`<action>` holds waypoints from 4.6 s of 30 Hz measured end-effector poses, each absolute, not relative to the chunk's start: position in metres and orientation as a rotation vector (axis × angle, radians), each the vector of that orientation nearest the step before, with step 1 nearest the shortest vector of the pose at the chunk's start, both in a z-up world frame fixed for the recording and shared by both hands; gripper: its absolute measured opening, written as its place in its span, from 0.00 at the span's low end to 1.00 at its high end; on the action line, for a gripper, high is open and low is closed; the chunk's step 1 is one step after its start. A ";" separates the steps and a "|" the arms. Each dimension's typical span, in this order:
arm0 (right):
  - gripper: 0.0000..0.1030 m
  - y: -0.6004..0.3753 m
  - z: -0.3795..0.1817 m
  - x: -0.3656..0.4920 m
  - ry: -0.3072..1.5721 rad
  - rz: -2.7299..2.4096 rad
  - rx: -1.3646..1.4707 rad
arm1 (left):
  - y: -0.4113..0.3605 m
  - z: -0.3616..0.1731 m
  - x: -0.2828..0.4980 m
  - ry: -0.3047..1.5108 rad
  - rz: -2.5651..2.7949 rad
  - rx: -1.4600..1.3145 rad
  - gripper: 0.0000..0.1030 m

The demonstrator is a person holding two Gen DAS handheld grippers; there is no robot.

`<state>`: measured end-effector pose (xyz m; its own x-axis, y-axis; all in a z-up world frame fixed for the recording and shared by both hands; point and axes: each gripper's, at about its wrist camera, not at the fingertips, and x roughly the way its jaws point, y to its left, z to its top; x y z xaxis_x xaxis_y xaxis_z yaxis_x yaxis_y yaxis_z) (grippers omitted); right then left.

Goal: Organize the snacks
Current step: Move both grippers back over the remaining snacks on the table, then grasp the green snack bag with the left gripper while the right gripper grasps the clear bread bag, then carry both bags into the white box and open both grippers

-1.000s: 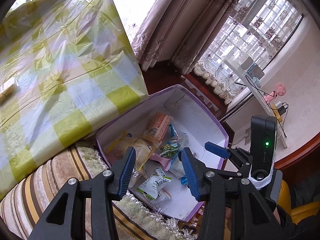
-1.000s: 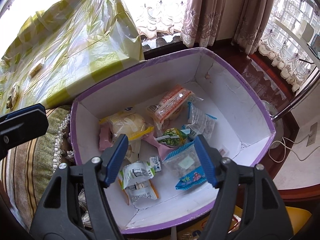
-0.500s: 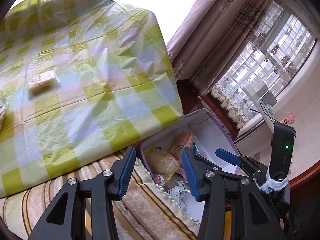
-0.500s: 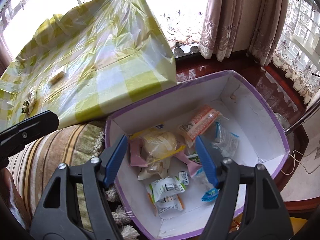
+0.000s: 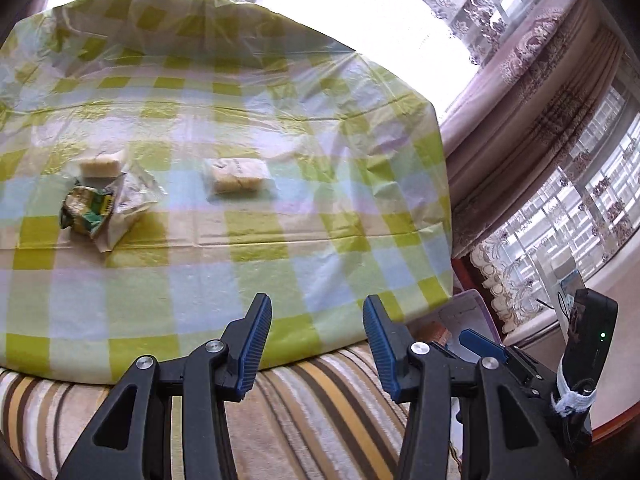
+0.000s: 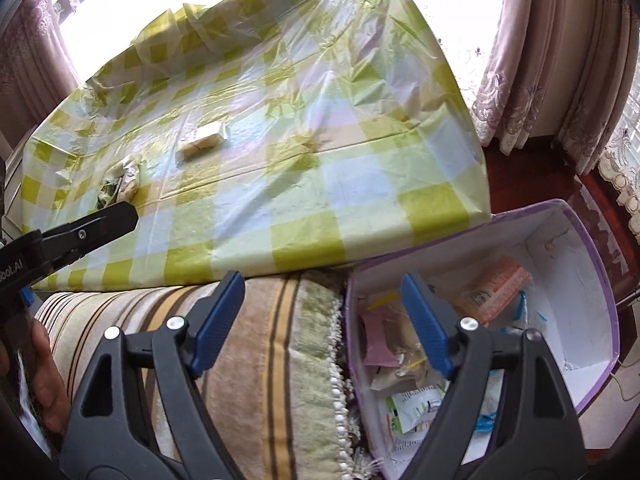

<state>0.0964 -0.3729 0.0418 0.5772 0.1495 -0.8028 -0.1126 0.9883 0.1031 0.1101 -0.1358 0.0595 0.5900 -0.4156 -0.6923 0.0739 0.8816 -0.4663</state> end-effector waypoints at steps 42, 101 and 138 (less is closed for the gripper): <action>0.86 -0.224 0.022 0.239 0.911 0.242 -0.020 | 0.005 0.000 0.190 0.954 0.013 -0.393 0.40; 0.62 -0.226 0.027 0.213 0.895 0.262 -0.098 | 0.011 0.034 0.132 0.811 0.055 -0.467 0.21; 0.62 -0.347 0.054 0.120 0.897 0.152 -0.045 | -0.143 0.060 0.108 0.895 -0.274 -0.324 0.21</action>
<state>0.1198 -0.3475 0.0537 0.6137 0.1134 -0.7813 -0.1507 0.9883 0.0251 0.1084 -0.1427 0.0605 0.5970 -0.3646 -0.7146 0.0980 0.9172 -0.3862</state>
